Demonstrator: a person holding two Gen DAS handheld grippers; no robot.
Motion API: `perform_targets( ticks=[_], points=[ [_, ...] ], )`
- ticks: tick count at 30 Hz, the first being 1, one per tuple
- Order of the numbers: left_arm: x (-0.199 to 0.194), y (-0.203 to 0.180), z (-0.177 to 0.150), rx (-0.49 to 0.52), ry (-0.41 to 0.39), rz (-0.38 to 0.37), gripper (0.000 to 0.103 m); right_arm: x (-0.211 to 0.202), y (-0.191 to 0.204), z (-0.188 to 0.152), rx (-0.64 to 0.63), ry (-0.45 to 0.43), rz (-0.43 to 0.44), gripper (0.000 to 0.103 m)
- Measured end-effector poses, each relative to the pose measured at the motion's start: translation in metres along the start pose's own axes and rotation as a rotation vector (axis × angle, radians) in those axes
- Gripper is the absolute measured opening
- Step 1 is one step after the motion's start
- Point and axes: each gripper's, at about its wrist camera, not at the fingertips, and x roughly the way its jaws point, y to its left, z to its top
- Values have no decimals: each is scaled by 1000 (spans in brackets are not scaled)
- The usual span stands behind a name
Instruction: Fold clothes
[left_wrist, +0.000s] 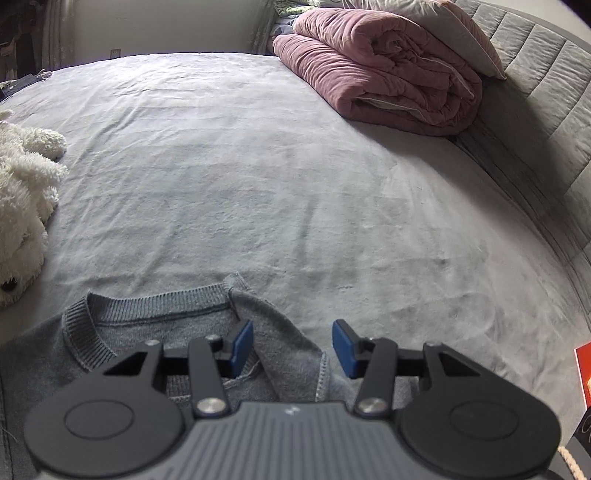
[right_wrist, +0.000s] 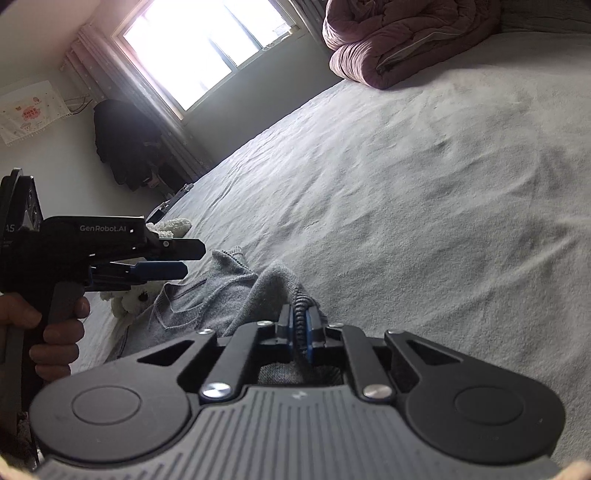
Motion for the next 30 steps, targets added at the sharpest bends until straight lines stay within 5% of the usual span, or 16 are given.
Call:
perform_targets(
  ticks=[12, 14, 19, 27, 30],
  points=[
    [52, -1, 22, -63, 213, 182, 48, 11, 23, -9, -100, 163, 192, 9],
    [61, -1, 26, -74, 248, 212, 37, 14, 26, -13, -126, 195, 208, 10],
    [48, 19, 20, -173, 241, 155, 14, 9, 30, -13, -130, 182, 223, 17],
    [32, 53, 5, -285, 239, 90, 15, 3, 13, -5, 36, 110, 313, 22],
    [29, 62, 1, -311, 239, 65, 15, 0, 9, -2, 66, 48, 258, 42]
  ],
)
